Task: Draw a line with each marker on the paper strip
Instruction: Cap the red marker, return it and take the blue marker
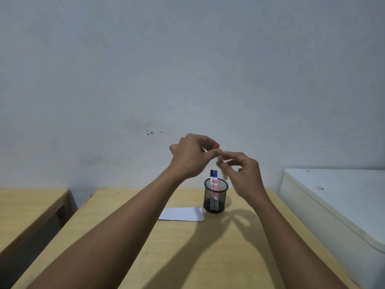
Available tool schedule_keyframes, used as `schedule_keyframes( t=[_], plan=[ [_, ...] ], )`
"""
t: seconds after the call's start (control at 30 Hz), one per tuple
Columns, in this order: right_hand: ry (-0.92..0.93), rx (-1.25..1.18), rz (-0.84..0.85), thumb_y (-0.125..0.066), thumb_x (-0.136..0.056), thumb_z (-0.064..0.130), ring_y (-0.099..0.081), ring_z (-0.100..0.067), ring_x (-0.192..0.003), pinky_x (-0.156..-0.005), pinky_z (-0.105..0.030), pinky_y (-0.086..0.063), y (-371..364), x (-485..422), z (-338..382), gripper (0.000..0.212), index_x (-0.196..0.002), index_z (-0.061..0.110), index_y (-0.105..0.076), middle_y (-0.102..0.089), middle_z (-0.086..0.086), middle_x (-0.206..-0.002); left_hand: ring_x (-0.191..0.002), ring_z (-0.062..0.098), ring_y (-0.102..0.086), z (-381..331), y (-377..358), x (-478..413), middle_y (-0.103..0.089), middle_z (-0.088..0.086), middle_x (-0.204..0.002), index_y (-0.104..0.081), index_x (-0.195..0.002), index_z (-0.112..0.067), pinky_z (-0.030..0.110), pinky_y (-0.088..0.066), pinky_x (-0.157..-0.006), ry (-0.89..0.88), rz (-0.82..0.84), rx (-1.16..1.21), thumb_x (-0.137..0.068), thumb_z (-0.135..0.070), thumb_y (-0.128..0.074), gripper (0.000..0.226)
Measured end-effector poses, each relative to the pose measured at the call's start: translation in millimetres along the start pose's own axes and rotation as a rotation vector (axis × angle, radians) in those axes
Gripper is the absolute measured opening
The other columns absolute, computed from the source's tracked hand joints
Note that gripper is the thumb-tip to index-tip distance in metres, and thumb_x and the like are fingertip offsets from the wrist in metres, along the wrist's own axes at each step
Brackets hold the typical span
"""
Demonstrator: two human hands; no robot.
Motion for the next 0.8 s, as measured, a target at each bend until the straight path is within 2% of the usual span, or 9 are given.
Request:
schedule_keyframes(
  t=[0.1, 0.17, 0.23, 0.3, 0.37, 0.47, 0.6, 0.7, 0.8],
  plan=[
    [0.018, 0.023, 0.009, -0.077, -0.087, 0.017, -0.065, 0.004, -0.075, -0.071, -0.024, -0.05, 0.0, -19.1, -17.4, 0.014, -0.096, 0.027, -0.074, -0.075, 0.014, -0.094, -0.087, -0.001, -0.066, 8.4, -23.2, -19.7, -0.076, -0.016, -0.089, -0.076, -0.101, -0.034, 0.041, -0.033, -0.09, 0.004, -0.001, 0.058, -0.084, -0.054, -0.071, 0.027],
    [0.001, 0.049, -0.053, -0.075, -0.09, 0.018, -0.065, 0.003, -0.077, -0.069, -0.021, -0.05, 5.1, -34.4, -35.8, 0.014, -0.098, 0.027, -0.071, -0.072, 0.015, -0.093, -0.093, 0.004, -0.066, 20.8, -39.6, -33.6, -0.075, -0.015, -0.096, -0.071, -0.114, -0.035, 0.041, -0.031, -0.088, 0.023, -0.017, 0.044, -0.085, -0.061, -0.064, 0.04],
    [-0.004, 0.105, -0.099, -0.073, -0.092, 0.019, -0.066, 0.004, -0.08, -0.071, -0.024, -0.054, 9.2, -47.7, -56.2, 0.015, -0.104, 0.025, -0.068, -0.07, 0.016, -0.093, -0.098, 0.008, -0.065, 41.8, -62.4, -46.8, -0.075, -0.015, -0.1, -0.069, -0.119, -0.034, 0.042, -0.031, -0.088, 0.057, 0.017, -0.047, -0.087, -0.061, -0.061, 0.042],
    [-0.013, 0.146, -0.088, -0.07, -0.094, 0.017, -0.067, 0.002, -0.082, -0.07, -0.02, -0.056, 6.8, -57.1, -75.6, 0.028, -0.121, 0.022, -0.064, -0.069, 0.014, -0.093, -0.103, 0.01, -0.064, 68.0, -89.2, -56.4, -0.074, -0.015, -0.104, -0.067, -0.12, -0.034, 0.042, -0.03, -0.088, 0.095, 0.087, -0.166, -0.088, -0.059, -0.061, 0.041],
    [-0.013, 0.181, -0.036, -0.067, -0.096, 0.017, -0.069, -0.004, -0.084, -0.064, -0.012, -0.052, -0.1, -62.3, -92.7, 0.047, -0.139, 0.025, -0.051, -0.069, 0.008, -0.097, -0.111, 0.013, -0.06, 90.7, -111.8, -62.7, -0.072, -0.014, -0.111, -0.065, -0.123, -0.033, 0.043, -0.029, -0.091, 0.118, 0.13, -0.257, -0.09, -0.055, -0.06, 0.04],
    [-0.016, 0.248, 0.043, -0.067, -0.096, 0.013, -0.07, -0.006, -0.08, -0.063, -0.013, -0.051, -12.6, -66.5, -114.6, 0.068, -0.151, 0.035, -0.034, -0.065, 0.01, -0.106, -0.121, 0.018, -0.055, 114.1, -140.8, -69.8, -0.07, -0.01, -0.119, -0.061, -0.13, -0.031, 0.046, -0.03, -0.099, 0.146, 0.201, -0.352, -0.092, -0.052, -0.061, 0.043],
    [-0.015, 0.327, 0.081, -0.069, -0.094, 0.014, -0.07, -0.004, -0.076, -0.057, -0.017, -0.057, -22.8, -70.1, -137.2, 0.06, -0.146, 0.034, -0.044, -0.062, 0.008, -0.106, -0.131, 0.024, -0.044, 139.7, -171.4, -74.2, -0.065, -0.007, -0.13, -0.058, -0.134, -0.033, 0.052, -0.026, -0.103, 0.222, 0.336, -0.452, -0.091, -0.057, -0.057, 0.05],
    [-0.009, 0.346, 0.103, -0.069, -0.093, 0.019, -0.067, -0.007, -0.086, -0.077, -0.038, -0.062, -29.8, -68.0, -149.4, 0.05, -0.139, 0.034, -0.053, -0.063, 0.015, -0.093, -0.132, 0.025, -0.039, 147.3, -180.8, -77.4, -0.063, -0.003, -0.132, -0.068, -0.124, -0.031, 0.052, -0.023, -0.104, 0.253, 0.358, -0.448, -0.092, -0.055, -0.055, 0.042],
    [-0.024, 0.425, 0.12, -0.068, -0.093, 0.026, -0.06, -0.01, -0.099, -0.093, -0.048, -0.052, -35.2, -65.6, -158.6, 0.047, -0.136, 0.037, -0.053, -0.059, 0.02, -0.087, -0.128, 0.025, -0.04, 147.6, -181.4, -80.5, -0.064, -0.002, -0.127, -0.076, -0.108, -0.028, 0.05, -0.024, -0.104, 0.262, 0.32, -0.374, -0.092, -0.047, -0.06, 0.029]
  ],
)
Point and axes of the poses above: each hand's wrist, its own x-axis away from the middle knuckle, its own y-axis out of the back of the hand, z = x × y, the point moved 9 cm from there along -x, towards the middle knuckle
